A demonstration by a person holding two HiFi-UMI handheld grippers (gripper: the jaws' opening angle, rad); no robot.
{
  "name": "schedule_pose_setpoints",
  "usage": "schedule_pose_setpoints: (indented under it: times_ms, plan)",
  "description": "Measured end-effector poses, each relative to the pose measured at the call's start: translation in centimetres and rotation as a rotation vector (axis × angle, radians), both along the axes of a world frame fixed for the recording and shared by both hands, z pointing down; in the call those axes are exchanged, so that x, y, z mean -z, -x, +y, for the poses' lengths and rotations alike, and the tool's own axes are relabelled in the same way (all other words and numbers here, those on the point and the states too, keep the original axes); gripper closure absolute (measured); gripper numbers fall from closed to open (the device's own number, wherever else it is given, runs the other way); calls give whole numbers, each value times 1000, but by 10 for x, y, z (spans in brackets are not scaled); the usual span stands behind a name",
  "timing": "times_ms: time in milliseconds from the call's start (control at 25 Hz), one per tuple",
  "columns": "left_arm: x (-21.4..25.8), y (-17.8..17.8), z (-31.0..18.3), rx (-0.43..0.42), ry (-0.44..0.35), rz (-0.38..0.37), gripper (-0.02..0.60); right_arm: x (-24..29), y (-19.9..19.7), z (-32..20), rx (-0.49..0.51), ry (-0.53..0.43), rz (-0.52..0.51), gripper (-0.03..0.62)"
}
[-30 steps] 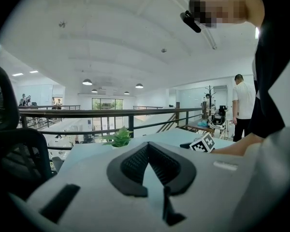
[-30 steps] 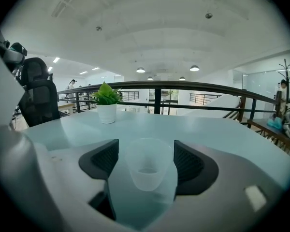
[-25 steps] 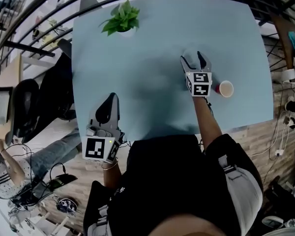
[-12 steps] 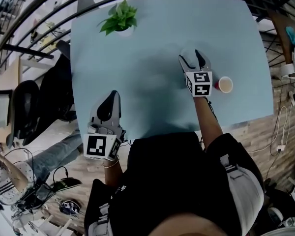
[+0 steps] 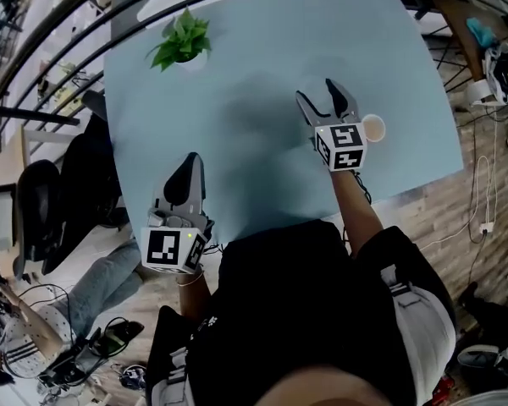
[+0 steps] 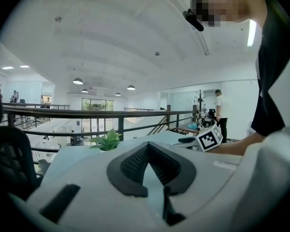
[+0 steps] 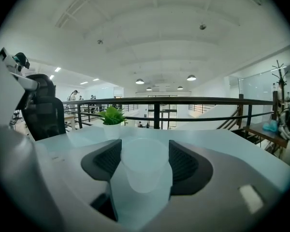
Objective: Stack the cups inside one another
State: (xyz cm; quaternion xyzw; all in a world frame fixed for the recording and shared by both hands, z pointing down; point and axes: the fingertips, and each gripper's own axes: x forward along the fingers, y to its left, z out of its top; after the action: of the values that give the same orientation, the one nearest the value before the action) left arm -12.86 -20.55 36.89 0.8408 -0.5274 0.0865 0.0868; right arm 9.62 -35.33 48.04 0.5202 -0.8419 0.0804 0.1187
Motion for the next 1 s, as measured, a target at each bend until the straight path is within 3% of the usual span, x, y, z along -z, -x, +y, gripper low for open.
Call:
schedule_pose_setpoints:
  times_ms: [480, 1000]
  plan:
    - [-4, -47, -7, -157, -1, 45, 597, 38, -69, 33, -122, -61, -2, 286]
    - [-6, -85, -10, -251, -3, 65, 597, 36, -146, 65, -270, -56, 32, 286]
